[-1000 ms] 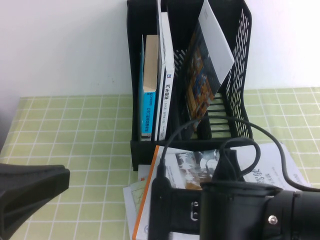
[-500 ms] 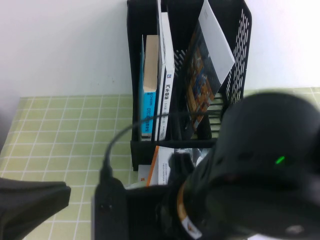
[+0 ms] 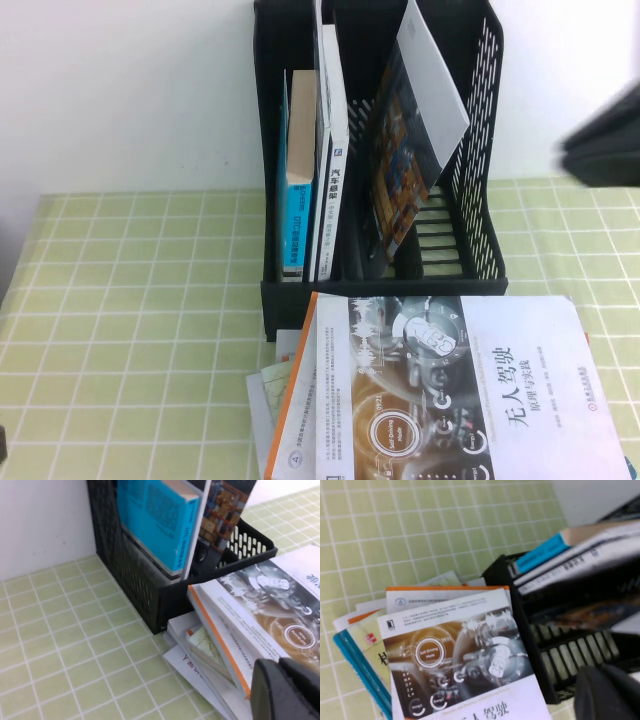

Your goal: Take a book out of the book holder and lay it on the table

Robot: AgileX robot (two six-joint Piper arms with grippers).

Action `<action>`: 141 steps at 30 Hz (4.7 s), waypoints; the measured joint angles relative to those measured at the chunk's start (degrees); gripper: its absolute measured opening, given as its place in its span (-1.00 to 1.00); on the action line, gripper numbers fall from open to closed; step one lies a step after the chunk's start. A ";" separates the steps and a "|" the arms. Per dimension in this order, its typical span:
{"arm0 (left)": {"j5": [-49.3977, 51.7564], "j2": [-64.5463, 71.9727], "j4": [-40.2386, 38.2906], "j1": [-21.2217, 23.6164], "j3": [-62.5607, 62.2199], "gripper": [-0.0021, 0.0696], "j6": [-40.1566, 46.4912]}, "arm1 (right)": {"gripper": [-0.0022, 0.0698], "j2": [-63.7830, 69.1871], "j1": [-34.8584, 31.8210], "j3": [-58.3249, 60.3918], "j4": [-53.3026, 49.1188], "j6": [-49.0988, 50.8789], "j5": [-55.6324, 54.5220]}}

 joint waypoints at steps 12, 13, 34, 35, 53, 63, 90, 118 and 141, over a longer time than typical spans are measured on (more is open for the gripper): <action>-6.98 -8.71 3.77 0.00 13.95 -0.95 -11.96 | -0.94 -28.54 -11.24 35.48 5.70 9.53 -20.40; -7.31 -8.71 4.09 0.00 14.31 -0.95 -12.13 | -0.94 -30.40 -11.24 40.17 4.97 10.94 -22.15; -10.10 -8.71 7.41 0.00 15.00 -0.95 -12.50 | -0.94 -34.63 -11.24 67.26 -40.42 52.13 -36.79; -10.06 -8.71 7.41 0.00 15.03 -0.95 -12.50 | -0.94 -34.63 -11.24 67.26 -40.41 52.28 -36.36; -8.14 -8.71 7.51 0.00 15.13 -0.95 -12.50 | -0.94 -34.63 -11.24 67.26 -40.75 52.65 -35.90; -8.14 -8.71 7.51 0.00 15.37 -0.95 -12.37 | -0.94 -34.63 -11.24 67.26 -40.75 52.65 -35.90; -31.82 -13.09 22.88 18.36 40.45 -0.95 -30.69 | -0.94 -34.63 -11.24 67.26 -40.75 52.69 -35.90; -29.64 -15.85 8.61 21.26 42.44 -0.95 -25.84 | -0.94 -35.60 -11.34 67.26 -40.75 52.69 -35.90; -29.64 -15.85 8.52 21.26 42.44 -0.95 -25.84 | -0.94 -66.64 -35.85 68.07 -35.69 60.84 -34.30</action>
